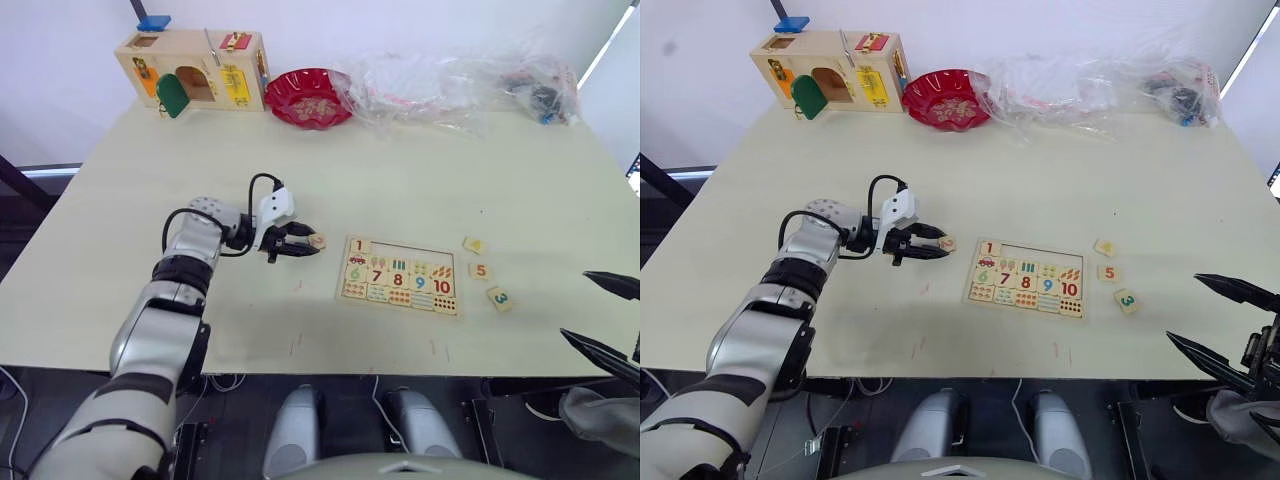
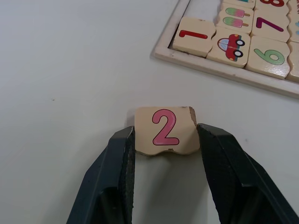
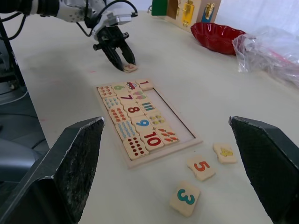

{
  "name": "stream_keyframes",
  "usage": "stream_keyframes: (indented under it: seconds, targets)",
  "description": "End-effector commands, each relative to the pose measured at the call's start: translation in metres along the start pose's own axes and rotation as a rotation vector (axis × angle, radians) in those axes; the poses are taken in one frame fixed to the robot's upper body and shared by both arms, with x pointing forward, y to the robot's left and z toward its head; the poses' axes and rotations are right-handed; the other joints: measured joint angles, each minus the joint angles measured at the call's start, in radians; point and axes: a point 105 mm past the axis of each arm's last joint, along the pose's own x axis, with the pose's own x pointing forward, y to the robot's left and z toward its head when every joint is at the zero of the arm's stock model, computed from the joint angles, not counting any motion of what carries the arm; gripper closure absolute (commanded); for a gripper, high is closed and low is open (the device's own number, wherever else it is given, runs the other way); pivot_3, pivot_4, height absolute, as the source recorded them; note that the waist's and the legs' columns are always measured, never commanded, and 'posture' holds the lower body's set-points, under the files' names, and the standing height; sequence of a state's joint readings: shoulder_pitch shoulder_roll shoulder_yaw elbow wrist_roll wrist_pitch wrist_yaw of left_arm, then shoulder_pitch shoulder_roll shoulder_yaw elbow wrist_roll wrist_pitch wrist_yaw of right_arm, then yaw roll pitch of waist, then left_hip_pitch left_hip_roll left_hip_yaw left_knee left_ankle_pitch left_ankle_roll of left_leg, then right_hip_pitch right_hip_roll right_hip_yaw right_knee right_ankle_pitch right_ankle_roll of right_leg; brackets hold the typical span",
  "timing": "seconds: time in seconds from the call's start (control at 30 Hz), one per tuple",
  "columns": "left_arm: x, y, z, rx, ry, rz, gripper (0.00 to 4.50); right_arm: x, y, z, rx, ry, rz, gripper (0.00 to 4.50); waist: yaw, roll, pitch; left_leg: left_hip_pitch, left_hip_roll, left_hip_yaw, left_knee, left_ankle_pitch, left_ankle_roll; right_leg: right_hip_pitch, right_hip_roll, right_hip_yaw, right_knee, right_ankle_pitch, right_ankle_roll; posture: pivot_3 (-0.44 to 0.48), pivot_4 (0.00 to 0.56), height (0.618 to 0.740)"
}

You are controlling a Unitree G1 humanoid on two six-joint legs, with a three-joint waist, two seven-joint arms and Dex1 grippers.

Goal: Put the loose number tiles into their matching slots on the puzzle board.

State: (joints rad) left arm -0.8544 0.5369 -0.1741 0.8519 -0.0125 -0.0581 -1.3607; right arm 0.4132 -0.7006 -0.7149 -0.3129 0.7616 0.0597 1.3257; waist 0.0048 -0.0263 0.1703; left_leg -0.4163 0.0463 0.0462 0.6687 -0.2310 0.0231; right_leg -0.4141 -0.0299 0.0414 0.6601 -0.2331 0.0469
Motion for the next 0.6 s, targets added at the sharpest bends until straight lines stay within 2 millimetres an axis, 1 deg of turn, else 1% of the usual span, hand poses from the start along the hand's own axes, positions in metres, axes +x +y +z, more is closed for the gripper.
stream_keyframes:
  seconds: [0.03, 0.13, 0.4, 0.5, 0.6]
  targets:
    - [-0.012, 0.002, 0.014, -0.043, -0.056, 0.101, 2.65, 0.001, 0.0, 0.004, -0.026, -0.015, 0.009, 0.0, -0.003, 0.0, 0.0, 0.0, 0.0, 0.0, 0.0, 0.0, 0.0, 0.0, 0.0, 0.0, 0.0, 0.0, 0.0, 0.0, 0.15, 0.74]
    - [-0.02, -0.006, 0.022, -0.13, -0.085, 0.229, 2.65, 0.003, -0.001, 0.002, -0.021, -0.018, 0.017, 0.0, -0.007, 0.0, 0.0, 0.0, 0.0, -0.001, 0.0, 0.0, 0.0, 0.0, 0.0, 0.0, 0.001, 0.0, 0.0, 0.0, 0.15, 0.74]
    - [-0.032, -0.054, 0.035, -0.43, -0.059, 0.504, 2.65, 0.006, -0.005, -0.002, 0.016, -0.023, 0.047, 0.0, -0.011, 0.0, 0.0, 0.0, 0.0, -0.002, 0.0, 0.0, 0.0, 0.001, -0.001, -0.001, 0.001, 0.001, 0.003, 0.0, 0.15, 0.74]
    - [-0.034, -0.07, 0.035, -0.55, -0.046, 0.628, 2.65, 0.007, -0.009, -0.003, 0.038, -0.014, 0.068, 0.0, -0.014, 0.0, 0.0, 0.001, 0.0, -0.003, 0.0, 0.0, 0.0, 0.001, -0.001, 0.0, 0.001, -0.002, 0.003, 0.0, 0.15, 0.74]
    - [-0.034, -0.08, 0.034, -0.599, -0.019, 0.691, 2.65, 0.006, -0.011, -0.001, 0.046, -0.008, 0.079, 0.0, -0.014, 0.0, 0.0, 0.001, -0.001, -0.003, 0.0, 0.0, 0.0, 0.001, -0.001, -0.001, 0.001, -0.002, 0.004, 0.0, 0.15, 0.74]
